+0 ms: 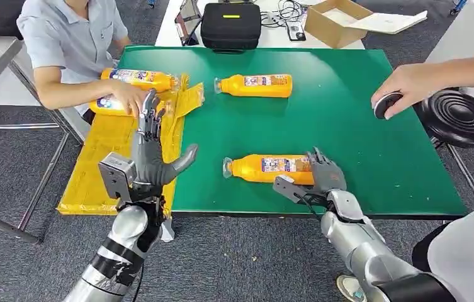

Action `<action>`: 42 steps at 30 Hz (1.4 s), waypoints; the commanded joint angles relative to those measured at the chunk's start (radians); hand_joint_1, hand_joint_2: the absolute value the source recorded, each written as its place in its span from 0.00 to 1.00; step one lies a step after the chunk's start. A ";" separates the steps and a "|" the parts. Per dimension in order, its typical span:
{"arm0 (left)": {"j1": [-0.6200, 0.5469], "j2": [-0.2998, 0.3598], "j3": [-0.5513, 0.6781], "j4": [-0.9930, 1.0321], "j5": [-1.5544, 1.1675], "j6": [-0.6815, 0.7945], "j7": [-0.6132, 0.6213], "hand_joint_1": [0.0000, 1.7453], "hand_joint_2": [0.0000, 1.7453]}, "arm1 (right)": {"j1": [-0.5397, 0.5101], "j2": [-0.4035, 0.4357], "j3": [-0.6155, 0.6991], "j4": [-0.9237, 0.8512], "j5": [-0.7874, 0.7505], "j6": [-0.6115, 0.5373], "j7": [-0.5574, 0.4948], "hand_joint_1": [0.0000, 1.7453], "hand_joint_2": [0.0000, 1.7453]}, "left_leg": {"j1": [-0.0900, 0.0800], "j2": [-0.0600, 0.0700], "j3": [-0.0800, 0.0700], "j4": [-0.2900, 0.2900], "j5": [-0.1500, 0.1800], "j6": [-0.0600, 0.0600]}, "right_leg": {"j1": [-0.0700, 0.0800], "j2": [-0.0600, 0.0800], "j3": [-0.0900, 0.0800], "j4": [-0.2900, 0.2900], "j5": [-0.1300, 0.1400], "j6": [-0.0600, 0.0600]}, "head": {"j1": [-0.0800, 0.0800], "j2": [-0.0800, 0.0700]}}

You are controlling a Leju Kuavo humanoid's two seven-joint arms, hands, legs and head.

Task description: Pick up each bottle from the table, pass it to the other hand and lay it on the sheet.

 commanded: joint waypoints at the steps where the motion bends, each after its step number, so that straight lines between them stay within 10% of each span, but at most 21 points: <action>1: -0.060 -0.002 -0.021 0.101 0.011 -0.003 0.003 0.00 1.00 | -0.004 -0.019 0.025 0.090 -0.020 0.037 -0.047 1.00 1.00 | 0.001 -0.003 0.004 -0.001 -0.001 -0.001 | 0.001 -0.003 0.005 -0.001 -0.002 -0.001 | 0.000 0.000; 20: 0.044 -0.010 0.077 -0.009 0.068 0.061 -0.084 0.00 1.00 | 0.086 0.093 -0.381 -0.034 -0.455 -0.002 -0.513 1.00 1.00 | 0.001 0.002 0.003 -0.001 -0.001 -0.001 | 0.001 0.002 0.003 0.000 -0.001 -0.001 | 0.000 0.000; 35: 0.129 0.075 0.016 0.130 0.132 -0.150 0.058 0.00 1.00 | 0.337 0.087 -0.235 -0.592 -0.821 0.120 -0.513 1.00 1.00 | 0.000 -0.002 0.003 -0.003 -0.001 -0.001 | -0.001 -0.001 0.004 -0.001 -0.001 -0.002 | 0.000 0.000; 42: 0.194 0.080 -0.055 0.127 0.040 -0.278 0.054 0.00 1.00 | 0.364 0.111 -0.095 -0.619 -0.762 0.194 -0.513 1.00 1.00 | 0.001 0.001 0.002 -0.002 -0.002 -0.001 | 0.001 0.001 0.001 -0.001 -0.001 -0.001 | 0.000 0.000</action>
